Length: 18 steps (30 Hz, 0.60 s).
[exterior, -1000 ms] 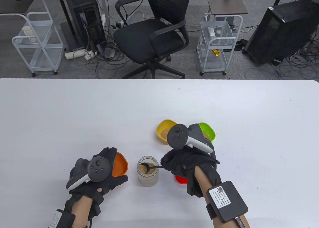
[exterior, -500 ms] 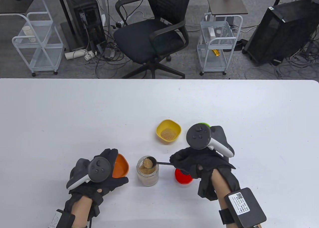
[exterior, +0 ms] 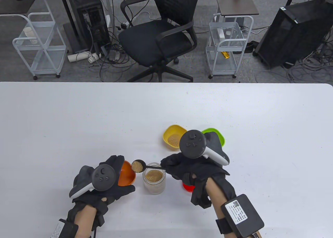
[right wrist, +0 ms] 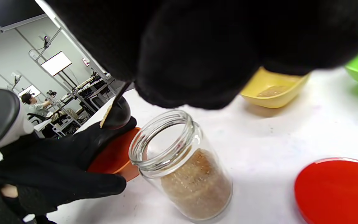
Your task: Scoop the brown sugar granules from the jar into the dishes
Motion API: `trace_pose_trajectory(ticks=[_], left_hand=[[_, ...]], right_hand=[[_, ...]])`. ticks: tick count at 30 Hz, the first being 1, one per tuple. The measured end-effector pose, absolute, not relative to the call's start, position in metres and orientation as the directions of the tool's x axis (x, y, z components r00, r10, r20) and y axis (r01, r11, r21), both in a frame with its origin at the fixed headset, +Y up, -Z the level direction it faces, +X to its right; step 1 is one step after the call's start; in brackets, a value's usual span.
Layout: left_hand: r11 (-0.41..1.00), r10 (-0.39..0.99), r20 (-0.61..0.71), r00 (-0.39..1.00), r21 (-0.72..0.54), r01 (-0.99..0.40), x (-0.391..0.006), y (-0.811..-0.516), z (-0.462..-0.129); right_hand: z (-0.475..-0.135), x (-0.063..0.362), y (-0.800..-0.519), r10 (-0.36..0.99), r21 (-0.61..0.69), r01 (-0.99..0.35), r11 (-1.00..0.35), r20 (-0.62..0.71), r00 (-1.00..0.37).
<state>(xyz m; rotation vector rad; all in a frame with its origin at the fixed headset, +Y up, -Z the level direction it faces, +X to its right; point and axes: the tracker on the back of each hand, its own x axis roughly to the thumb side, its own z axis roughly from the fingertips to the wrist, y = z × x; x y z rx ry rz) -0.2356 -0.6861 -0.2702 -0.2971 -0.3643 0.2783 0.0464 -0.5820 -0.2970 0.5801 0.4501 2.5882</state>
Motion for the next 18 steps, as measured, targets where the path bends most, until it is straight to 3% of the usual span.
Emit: trace_pose_trajectory(ticks=[5, 18], left_hand=[[0.922, 0.327, 0.274, 0.905, -0.302, -0.242, -0.243, -0.682, -0.27], [0.906, 0.37, 0.254, 0.894, -0.309, -0.288, -0.25, -0.683, -0.271]], right_hand=[[-0.291, 0.021, -0.586, 0.406, 0.305, -0.3, -0.904, 0.392, -0.825], [-0.263, -0.013, -0.59, 0.025, -0.119, -0.108, -0.987, 0.548, -0.836]])
